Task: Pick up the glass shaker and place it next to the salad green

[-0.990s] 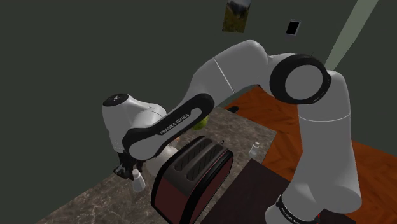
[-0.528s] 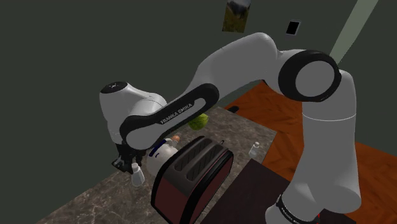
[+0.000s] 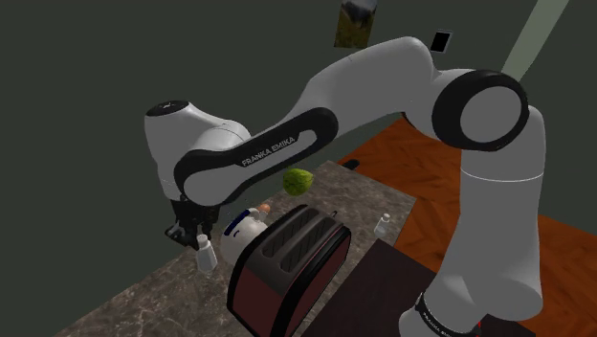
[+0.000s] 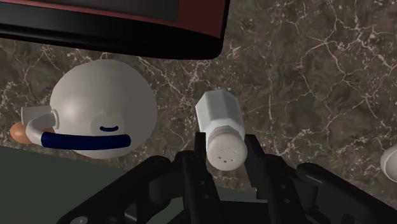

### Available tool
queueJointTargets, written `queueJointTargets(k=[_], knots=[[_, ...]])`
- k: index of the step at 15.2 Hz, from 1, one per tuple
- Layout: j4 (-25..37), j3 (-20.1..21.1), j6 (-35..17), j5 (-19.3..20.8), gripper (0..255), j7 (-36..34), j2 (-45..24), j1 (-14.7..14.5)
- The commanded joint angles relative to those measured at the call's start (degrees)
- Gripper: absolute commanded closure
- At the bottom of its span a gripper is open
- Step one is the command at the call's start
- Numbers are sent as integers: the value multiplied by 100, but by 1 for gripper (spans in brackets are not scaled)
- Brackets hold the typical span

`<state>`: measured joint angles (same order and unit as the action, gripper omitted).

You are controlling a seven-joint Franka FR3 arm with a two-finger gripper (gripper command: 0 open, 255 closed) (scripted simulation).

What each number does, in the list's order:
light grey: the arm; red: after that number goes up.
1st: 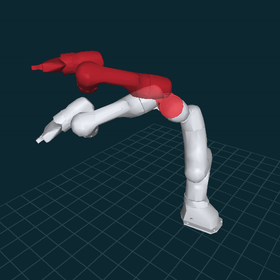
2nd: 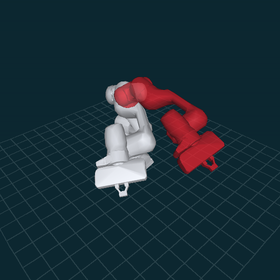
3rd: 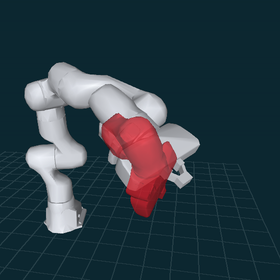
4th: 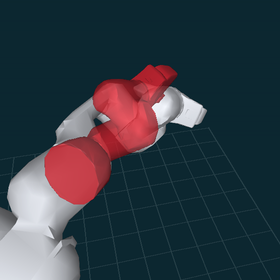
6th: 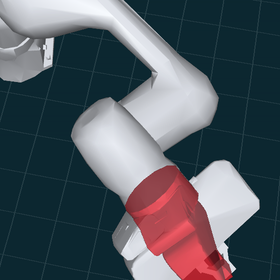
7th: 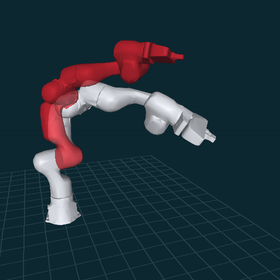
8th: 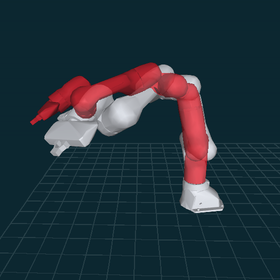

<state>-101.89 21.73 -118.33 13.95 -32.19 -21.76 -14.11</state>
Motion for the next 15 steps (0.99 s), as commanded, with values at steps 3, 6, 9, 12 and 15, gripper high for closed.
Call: queueJointTargets(k=[3,6,9,12,15], knots=[[126,30,254,-78,255,69,141,22],[-225,-6,148,-181,255,320,432,236],[-726,-91,-50,-312,255,705,804,533],[-1159,-206,-218,-431,255,1111,1134,806],[-1527,-345,-362,-532,255,1532,1421,1062]])
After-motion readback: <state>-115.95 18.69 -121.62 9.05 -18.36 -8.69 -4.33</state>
